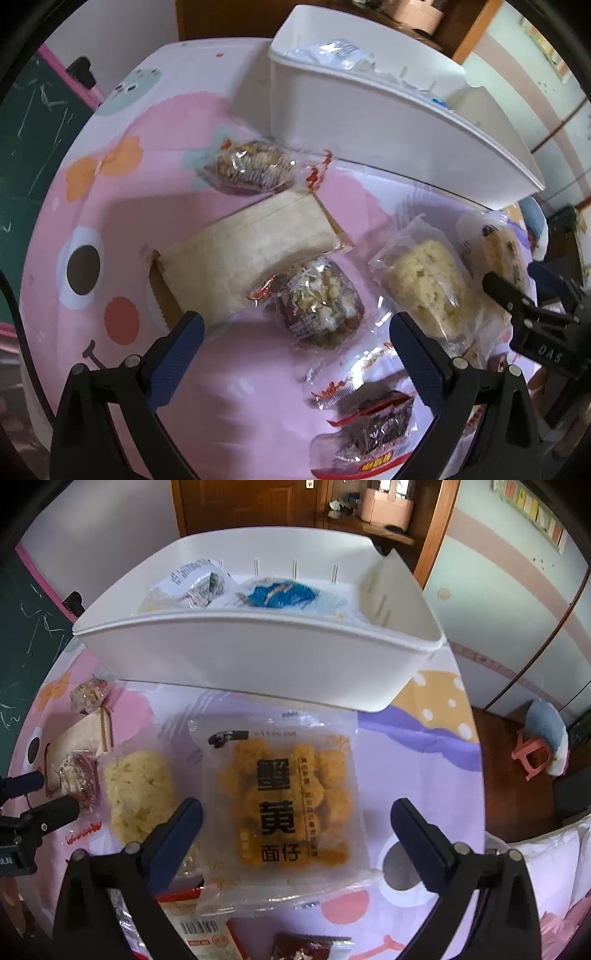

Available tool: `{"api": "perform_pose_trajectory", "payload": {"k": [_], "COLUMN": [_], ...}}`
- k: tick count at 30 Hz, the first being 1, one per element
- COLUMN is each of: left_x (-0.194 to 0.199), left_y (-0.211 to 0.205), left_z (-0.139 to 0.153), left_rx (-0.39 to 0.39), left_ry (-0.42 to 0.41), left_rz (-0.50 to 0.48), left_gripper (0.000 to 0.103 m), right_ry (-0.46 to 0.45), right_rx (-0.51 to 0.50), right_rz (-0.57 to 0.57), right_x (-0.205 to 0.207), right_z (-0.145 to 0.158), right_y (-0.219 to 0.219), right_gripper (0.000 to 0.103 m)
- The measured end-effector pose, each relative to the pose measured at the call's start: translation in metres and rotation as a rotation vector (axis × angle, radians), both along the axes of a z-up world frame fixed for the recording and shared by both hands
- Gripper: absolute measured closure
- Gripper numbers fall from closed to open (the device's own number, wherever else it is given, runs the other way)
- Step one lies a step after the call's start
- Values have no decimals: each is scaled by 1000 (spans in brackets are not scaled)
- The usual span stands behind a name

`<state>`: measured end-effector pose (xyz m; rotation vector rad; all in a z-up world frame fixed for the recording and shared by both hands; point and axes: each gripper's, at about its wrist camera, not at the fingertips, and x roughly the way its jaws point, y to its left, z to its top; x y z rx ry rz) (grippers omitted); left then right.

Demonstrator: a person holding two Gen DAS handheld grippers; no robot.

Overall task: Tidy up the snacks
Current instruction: 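Grasp the clear nut packet with the left tool while the right tool grasps the yellow-ball packet, then lift both packets up over the white bin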

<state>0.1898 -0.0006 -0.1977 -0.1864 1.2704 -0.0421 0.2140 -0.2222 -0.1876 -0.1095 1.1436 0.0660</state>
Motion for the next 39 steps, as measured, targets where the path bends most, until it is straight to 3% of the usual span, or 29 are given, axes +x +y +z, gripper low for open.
{"api": "perform_pose_trajectory", "payload": {"k": [7, 10, 15, 22, 27, 29, 32, 34, 39], "left_x": [9, 10, 2, 1, -3, -6, -14, -19, -24], "left_y": [-1, -3, -3, -14, -14, -13, -18, -22, -21], "left_z": [-4, -4, -6, -15, -14, -13, -9, -5, -3], "left_rx": [37, 63, 76, 90, 85, 81, 76, 49, 16], "left_ry": [-14, 5, 39, 77, 44, 23, -27, -63, -88], "left_rz": [65, 106, 164, 159, 132, 114, 80, 39, 9], "left_gripper": [4, 10, 11, 11, 14, 17, 31, 59, 62], "right_ry": [67, 72, 47, 8, -8, -22, -39, -45, -49], "right_rx": [-24, 24, 26, 15, 24, 18, 17, 20, 31], "right_rz": [-36, -66, -82, -89, -104, -102, -118, -125, -140], "right_x": [3, 0, -8, -25, -39, -44, -51, -48, -52], "right_z": [-26, -28, -27, -25, -22, -16, -14, -11, -7], "right_y": [-1, -7, -7, -4, 0, -1, 2, 7, 10], "right_gripper": [1, 1, 5, 12, 18, 21, 22, 23, 24]}}
